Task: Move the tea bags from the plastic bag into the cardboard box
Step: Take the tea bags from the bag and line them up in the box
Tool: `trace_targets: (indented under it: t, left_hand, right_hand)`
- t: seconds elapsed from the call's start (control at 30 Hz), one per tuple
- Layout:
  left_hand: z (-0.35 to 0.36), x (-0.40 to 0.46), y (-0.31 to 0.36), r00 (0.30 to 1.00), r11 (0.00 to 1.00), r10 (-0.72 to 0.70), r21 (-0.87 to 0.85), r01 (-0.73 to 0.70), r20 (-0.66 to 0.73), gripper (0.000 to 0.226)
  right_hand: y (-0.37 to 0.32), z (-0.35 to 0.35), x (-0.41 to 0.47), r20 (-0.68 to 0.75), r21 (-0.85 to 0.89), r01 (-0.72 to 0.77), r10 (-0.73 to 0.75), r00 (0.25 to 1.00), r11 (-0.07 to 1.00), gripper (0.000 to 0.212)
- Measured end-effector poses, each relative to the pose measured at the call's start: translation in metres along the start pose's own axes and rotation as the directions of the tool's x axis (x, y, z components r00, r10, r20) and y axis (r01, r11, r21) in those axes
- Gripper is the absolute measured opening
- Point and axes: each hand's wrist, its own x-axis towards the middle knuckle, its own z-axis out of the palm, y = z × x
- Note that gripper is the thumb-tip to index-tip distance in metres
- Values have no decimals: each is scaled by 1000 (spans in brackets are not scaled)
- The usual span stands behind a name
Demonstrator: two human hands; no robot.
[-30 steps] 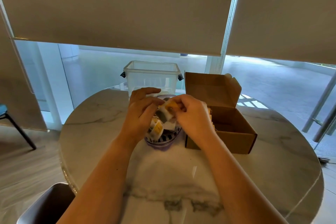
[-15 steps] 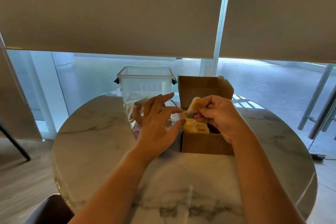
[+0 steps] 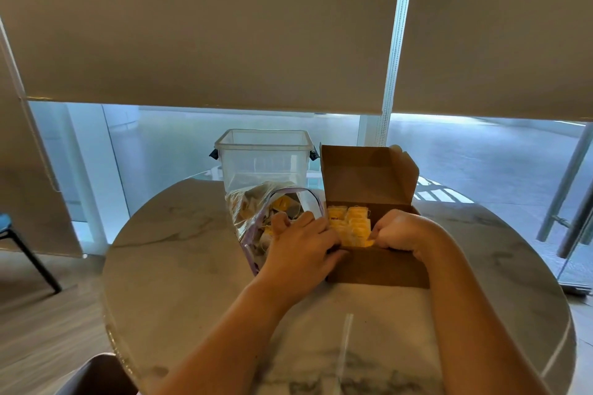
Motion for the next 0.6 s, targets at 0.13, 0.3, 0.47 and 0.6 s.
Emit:
trace_targets:
  t: [0.13,0.3,0.47,0.6]
  left_hand:
    - [-1,0,0,1000,1000,-15,-18,16,28,24]
    - [-15,0,-5,999,987,-35,-161,28,-39,21]
    - [-39,-5,-27,941,992,-114,-93,89,-318,19]
    - [-39,-12,-43,886,947,-265,-277,164,-381,21]
  right_hand:
    - [-3,6,6,-6,-20,-15,15,1000,1000,22]
    - [3,5,4,-68,-44,24,-27,997,999,20]
    - [6,6,-9,-233,-4,302,-295,927,953,30]
    - [-25,17,-40,-290,175,576,-517,805,799,22]
